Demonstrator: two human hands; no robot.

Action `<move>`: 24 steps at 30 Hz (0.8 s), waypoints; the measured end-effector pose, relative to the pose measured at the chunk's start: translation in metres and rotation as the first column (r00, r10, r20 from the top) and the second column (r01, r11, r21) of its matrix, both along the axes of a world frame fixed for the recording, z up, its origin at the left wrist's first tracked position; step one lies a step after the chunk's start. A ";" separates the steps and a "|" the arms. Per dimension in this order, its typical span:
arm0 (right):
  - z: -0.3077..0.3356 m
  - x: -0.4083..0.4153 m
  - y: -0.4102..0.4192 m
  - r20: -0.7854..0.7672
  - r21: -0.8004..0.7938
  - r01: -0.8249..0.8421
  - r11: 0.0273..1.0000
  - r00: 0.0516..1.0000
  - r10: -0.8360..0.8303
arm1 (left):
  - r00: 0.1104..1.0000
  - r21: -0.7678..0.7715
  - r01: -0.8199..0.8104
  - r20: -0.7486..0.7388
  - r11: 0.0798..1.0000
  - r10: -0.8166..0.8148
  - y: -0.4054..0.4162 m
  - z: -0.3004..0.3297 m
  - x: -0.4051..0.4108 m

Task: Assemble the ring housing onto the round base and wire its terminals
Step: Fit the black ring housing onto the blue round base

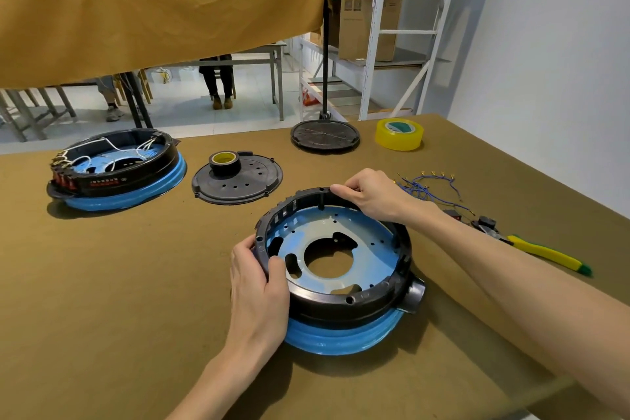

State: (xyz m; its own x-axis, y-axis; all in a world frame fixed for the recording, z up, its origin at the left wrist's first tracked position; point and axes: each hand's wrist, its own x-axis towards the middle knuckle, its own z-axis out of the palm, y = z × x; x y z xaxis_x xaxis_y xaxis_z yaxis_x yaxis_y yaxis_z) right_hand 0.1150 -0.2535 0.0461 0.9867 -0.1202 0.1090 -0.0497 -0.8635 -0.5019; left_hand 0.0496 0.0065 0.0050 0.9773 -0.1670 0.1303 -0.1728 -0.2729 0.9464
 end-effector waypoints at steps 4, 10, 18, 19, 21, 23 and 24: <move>-0.002 -0.001 -0.001 0.008 -0.005 0.017 1.000 1.000 -0.017 | 1.000 0.008 0.009 -0.020 1.000 -0.009 0.001 -0.002 0.004; -0.006 -0.008 0.003 0.026 0.015 0.028 0.999 0.999 -0.029 | 1.000 0.021 0.004 -0.015 1.000 -0.004 0.002 -0.007 0.009; -0.009 -0.009 0.006 0.040 0.011 0.043 0.999 0.998 -0.044 | 1.000 0.042 0.012 -0.027 0.999 -0.011 0.005 -0.010 0.014; -0.009 -0.008 0.007 0.038 0.008 0.045 0.999 0.998 -0.045 | 1.000 0.049 0.007 -0.028 0.999 -0.006 0.004 -0.010 0.016; -0.008 -0.006 0.008 0.033 0.011 0.055 0.998 0.998 -0.055 | 0.999 0.054 0.003 -0.034 0.999 -0.001 0.005 -0.010 0.018; -0.008 -0.006 0.008 0.027 0.025 0.067 0.997 0.997 -0.068 | 0.999 0.051 0.008 -0.037 0.999 -0.007 0.005 -0.009 0.019; -0.007 -0.006 0.009 0.018 0.036 0.072 0.997 0.997 -0.073 | 0.999 0.048 0.015 -0.037 0.999 -0.014 0.006 -0.008 0.020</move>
